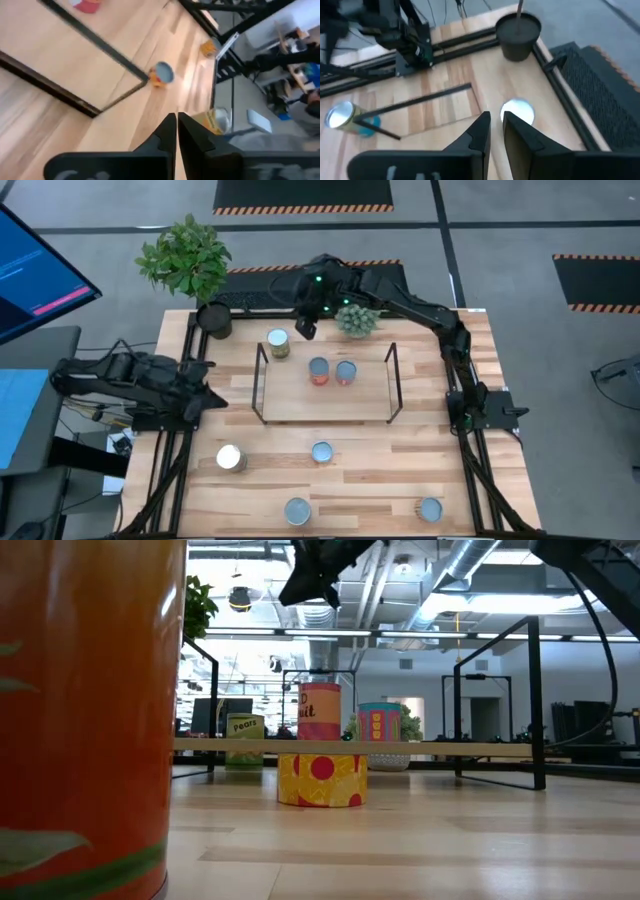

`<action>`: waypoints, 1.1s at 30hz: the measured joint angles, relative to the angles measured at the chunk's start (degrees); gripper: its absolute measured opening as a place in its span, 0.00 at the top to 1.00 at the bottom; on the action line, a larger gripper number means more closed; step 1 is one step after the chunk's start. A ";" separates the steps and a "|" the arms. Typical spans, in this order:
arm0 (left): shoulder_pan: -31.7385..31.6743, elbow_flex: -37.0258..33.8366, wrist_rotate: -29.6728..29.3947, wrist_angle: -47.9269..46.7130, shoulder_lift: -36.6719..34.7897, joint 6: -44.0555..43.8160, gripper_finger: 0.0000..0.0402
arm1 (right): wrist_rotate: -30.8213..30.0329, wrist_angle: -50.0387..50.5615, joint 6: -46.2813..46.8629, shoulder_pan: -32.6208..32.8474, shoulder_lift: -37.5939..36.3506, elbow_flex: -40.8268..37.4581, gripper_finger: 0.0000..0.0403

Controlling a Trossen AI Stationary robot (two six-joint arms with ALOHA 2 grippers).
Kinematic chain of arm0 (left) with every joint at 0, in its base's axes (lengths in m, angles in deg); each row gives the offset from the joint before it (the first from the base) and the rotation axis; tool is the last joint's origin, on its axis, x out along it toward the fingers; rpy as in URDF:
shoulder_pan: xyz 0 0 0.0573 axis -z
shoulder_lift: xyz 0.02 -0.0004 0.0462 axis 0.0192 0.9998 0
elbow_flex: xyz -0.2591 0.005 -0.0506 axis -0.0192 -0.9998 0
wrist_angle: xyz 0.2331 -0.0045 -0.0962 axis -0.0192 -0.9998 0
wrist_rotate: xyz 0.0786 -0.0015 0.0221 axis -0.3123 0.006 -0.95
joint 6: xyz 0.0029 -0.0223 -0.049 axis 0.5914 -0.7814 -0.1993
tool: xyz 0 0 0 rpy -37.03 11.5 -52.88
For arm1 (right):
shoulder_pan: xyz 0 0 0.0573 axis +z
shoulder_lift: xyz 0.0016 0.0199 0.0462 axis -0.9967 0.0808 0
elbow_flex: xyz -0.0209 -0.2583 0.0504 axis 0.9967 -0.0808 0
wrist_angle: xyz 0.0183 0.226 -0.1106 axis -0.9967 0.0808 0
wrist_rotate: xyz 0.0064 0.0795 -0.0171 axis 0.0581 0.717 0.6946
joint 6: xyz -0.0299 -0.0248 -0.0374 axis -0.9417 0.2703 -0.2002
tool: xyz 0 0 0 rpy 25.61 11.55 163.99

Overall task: Pick and place cans onto a shelf
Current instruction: Move the canned tomatoes to the shelf

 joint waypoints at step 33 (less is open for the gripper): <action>40.61 11.73 1.96 -19.56 49.67 -20.26 1.00 | -4.99 9.71 -8.44 3.88 -3.07 -0.09 0.81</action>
